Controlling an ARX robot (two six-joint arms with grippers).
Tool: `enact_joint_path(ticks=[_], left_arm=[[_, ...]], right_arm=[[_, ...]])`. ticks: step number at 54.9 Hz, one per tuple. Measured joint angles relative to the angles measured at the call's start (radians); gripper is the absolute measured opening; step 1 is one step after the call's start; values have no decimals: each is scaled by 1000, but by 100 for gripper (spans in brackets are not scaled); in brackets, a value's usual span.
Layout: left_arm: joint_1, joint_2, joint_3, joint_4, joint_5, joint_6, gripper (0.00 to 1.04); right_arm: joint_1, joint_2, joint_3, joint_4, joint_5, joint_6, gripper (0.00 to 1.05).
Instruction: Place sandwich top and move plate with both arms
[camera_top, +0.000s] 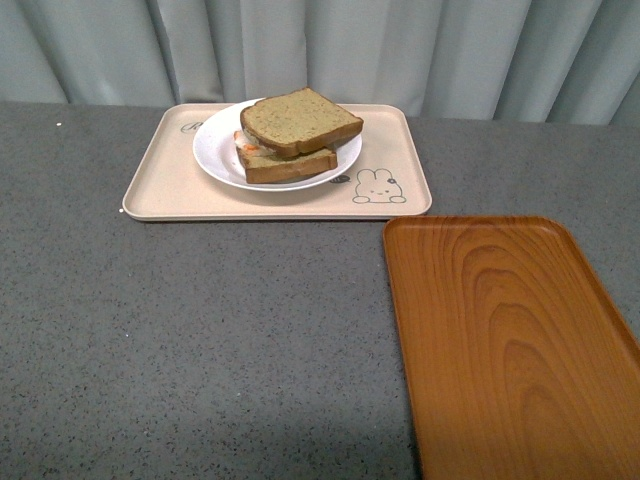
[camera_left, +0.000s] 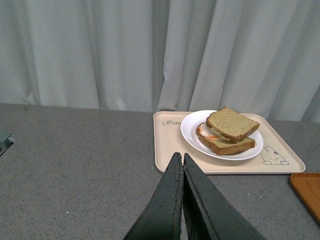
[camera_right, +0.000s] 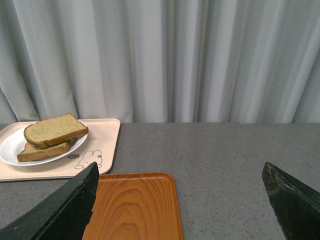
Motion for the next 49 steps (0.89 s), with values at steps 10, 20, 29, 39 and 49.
enact_joint_path(ticks=[10, 20, 29, 39, 49], left_arm=[[0, -53, 0, -53, 0, 0, 4], [0, -204, 0, -211, 0, 0, 45], [0, -205, 0, -211, 0, 0, 70], [0, -205, 0, -211, 0, 0, 99], [0, -205, 0, -211, 0, 2, 98]], right_arm=[[0, 0, 0, 0, 0, 0, 96], [0, 0, 0, 0, 0, 0, 96], [0, 0, 0, 0, 0, 0, 96], [0, 0, 0, 0, 0, 0, 96], [0, 0, 0, 0, 0, 0, 96]])
